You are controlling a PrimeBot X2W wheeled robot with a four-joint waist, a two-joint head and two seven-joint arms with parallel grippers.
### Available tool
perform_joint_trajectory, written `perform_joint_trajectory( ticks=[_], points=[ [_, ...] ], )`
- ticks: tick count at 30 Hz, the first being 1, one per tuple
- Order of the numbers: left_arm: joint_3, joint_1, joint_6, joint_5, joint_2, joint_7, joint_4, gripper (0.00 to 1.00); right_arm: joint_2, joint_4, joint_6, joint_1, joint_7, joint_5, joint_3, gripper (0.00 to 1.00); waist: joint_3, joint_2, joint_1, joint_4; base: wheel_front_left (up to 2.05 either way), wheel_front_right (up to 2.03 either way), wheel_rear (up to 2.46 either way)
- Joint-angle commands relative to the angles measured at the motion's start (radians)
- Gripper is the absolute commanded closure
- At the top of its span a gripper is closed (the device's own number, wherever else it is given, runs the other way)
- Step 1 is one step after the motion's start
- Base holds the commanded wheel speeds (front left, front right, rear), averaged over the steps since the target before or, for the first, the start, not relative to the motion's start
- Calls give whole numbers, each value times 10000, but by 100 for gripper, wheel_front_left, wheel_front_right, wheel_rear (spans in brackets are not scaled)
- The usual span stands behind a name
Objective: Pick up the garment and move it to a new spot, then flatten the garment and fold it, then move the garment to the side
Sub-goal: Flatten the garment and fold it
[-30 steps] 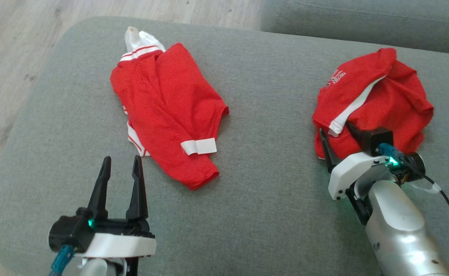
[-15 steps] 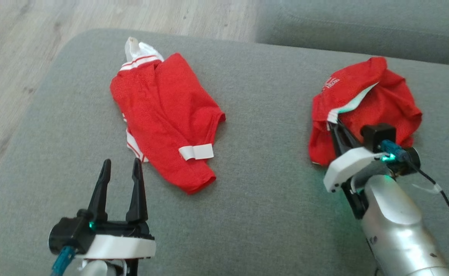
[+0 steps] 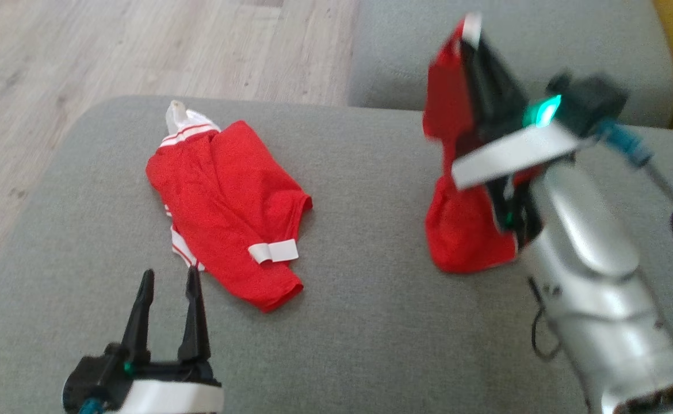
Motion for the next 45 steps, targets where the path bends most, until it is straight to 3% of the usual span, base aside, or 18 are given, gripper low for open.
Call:
perform_joint_trajectory(
  ticks=[1, 6, 10, 15, 16, 17, 22, 30, 35, 36, 39, 45],
  points=[
    [440, -163, 71, -24, -16, -95, -378, 0, 63, -558, -7, -774, -105, 260, 100, 100, -142, -1, 1, -155, 0, 0, 0],
    [682, 148, 126, -110, -17, -95, -591, 0, 63, -621, -7, -1682, -106, 315, -472, 100, -137, -1, 1, -564, 0, 0, 0],
    [640, 111, 159, -179, -17, -95, -743, 0, -7, 249, -7, -1798, -96, -786, -1772, 100, 45, -1, 1, -816, 0, 0, 0],
    [512, -136, 157, -240, -17, -95, -813, 0, -786, 1988, -7, -1513, 391, -2203, -3147, 100, 450, -1, 1, -1030, 0, 0, 0],
    [479, -196, 143, -235, -17, -95, -791, 0, -928, 2453, -7, -1506, 501, -2506, -3383, 76, 529, -1, 1, -1054, 0, 0, 0],
    [441, -261, 125, -229, -17, -95, -759, 0, -1048, 2967, -7, -1509, 688, -2828, -3630, 0, 597, -1, 1, -1058, 0, 0, 0],
    [357, -579, 78, -237, -18, -95, -688, 0, -1112, 4484, -7, -1939, 1043, -4196, -4400, 0, 886, -1, 1, -1048, 0, 0, 0],
    [426, -702, 92, -272, -18, -95, -636, 0, -471, 4577, -7, -2299, 175, -5190, -4739, 0, 911, -1, 1, -1252, 0, 0, 0],
    [546, -637, 161, -342, -18, -95, -752, 0, -23, 3118, -7, -1603, -95, -5004, -4426, 0, 660, -1, 1, -1605, 0, 0, 0],
    [561, -617, 178, -353, -18, -95, -799, 0, 35, 2131, -7, -1015, -100, -4675, -4189, 0, 550, -1, 1, -1715, 0, 0, 0],
    [549, -569, 199, -350, -18, -95, -842, 0, 55, 702, -7, 203, -103, -3759, -3576, 0, 370, -1, 1, -1831, 0, 0, 0],
    [576, -388, 230, -338, -18, -95, -881, 0, 60, -1029, -7, 3020, -105, -2546, -2552, 0, 63, -1, 1, -2002, 0, 0, 0]
  ],
)
